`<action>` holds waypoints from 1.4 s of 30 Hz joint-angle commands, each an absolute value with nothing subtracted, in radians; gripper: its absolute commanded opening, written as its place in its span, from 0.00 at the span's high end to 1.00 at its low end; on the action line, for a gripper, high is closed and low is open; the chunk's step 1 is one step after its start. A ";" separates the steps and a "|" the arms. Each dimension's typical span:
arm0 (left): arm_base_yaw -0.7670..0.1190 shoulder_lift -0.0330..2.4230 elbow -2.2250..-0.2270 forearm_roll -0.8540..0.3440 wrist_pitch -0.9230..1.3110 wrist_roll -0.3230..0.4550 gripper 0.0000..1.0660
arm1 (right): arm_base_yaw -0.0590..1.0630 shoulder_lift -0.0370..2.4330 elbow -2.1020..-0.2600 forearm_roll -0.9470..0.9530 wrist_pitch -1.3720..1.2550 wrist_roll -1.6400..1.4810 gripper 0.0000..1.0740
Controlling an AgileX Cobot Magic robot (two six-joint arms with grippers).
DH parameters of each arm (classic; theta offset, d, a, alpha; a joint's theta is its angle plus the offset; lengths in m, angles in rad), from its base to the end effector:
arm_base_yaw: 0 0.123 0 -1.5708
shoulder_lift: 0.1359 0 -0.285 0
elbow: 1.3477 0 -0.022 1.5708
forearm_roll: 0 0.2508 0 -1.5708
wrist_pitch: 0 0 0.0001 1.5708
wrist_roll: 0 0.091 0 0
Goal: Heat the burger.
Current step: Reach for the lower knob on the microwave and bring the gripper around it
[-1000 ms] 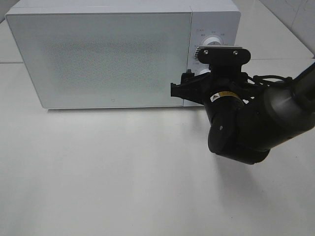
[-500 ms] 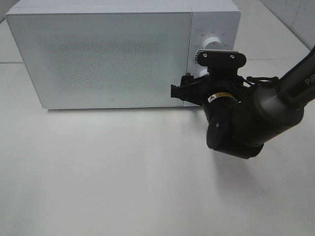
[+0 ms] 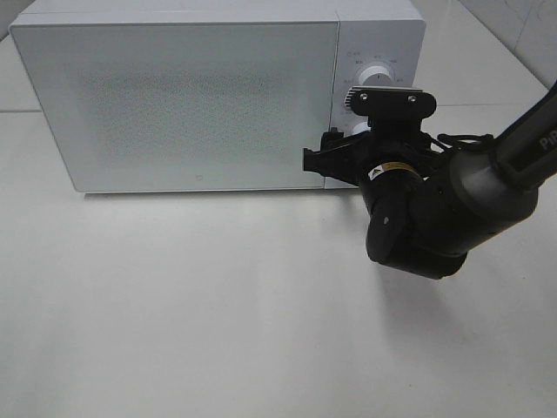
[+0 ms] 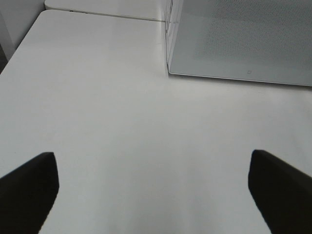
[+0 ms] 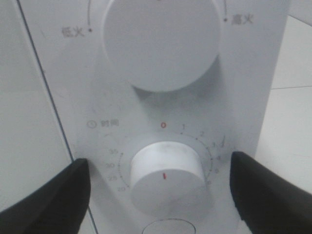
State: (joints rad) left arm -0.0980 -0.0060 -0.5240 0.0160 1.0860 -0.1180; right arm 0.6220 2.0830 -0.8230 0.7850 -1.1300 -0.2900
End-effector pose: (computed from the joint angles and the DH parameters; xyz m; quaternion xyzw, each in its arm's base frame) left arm -0.0095 0.0022 0.2818 -0.0090 0.8519 -0.0485 0.5213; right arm 0.3250 0.1615 0.1142 0.0269 0.7563 -0.0294 0.6530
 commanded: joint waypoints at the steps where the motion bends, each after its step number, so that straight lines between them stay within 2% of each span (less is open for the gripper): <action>1: -0.096 -0.023 -0.521 0.012 1.072 -0.121 0.08 | 0.616 2.083 -0.836 0.768 -1.162 -0.284 0.38; 3: -0.096 -0.023 -0.521 0.012 1.072 -0.121 0.08 | 0.616 2.083 -0.836 0.768 -1.162 -0.284 0.41; 4: -0.096 -0.023 -0.521 0.012 1.072 -0.121 0.08 | 0.616 2.083 -0.836 0.768 -1.162 -0.284 0.52; 5: -0.096 -0.023 -0.521 0.012 1.072 -0.121 0.08 | 0.616 2.083 -0.836 0.768 -1.162 -0.284 0.52; 6: -0.096 -0.023 -0.521 0.012 1.072 -0.121 0.08 | 0.616 2.083 -0.836 0.768 -1.165 -0.284 0.64; 7: -0.096 -0.023 -0.521 0.012 1.072 -0.121 0.08 | 0.616 2.083 -0.836 0.768 -1.167 -0.283 0.70; 8: -0.096 -0.023 -0.521 0.012 1.072 -0.121 0.08 | 0.616 2.083 -0.836 0.768 -1.167 -0.283 0.70; 9: -0.096 -0.023 -0.521 0.012 1.072 -0.121 0.08 | 0.616 2.083 -0.836 0.764 -1.175 -0.276 0.81; 10: -0.096 -0.023 -0.521 0.012 1.072 -0.121 0.08 | 0.616 2.083 -0.836 0.761 -1.180 -0.272 0.86; 11: -0.096 -0.023 -0.521 0.012 1.072 -0.121 0.08 | 0.616 2.083 -0.836 0.761 -1.180 -0.272 0.86; 12: -0.096 -0.023 -0.521 0.012 1.072 -0.121 0.08 | 0.616 2.083 -0.836 0.757 -1.190 -0.268 0.94; 13: -0.096 -0.023 -0.521 0.012 1.072 -0.121 0.08 | 0.616 2.083 -0.836 0.757 -1.190 -0.268 0.94; 14: -0.096 -0.023 -0.521 0.012 1.072 -0.121 0.08 | 0.616 2.083 -0.836 0.757 -1.199 -0.268 0.99; 29: -0.096 -0.023 -0.521 0.012 1.072 -0.121 0.08 | 0.616 2.083 -0.836 0.668 -1.322 -0.151 1.00; 42: -0.096 -0.023 -0.521 0.012 1.072 -0.121 0.08 | 0.616 2.083 -0.836 0.598 -1.338 0.466 1.00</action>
State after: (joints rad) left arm -0.0980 -0.0060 -0.5240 0.0160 1.0860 -0.1180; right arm 0.6150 2.0930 -0.8060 0.7310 -1.1770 0.4040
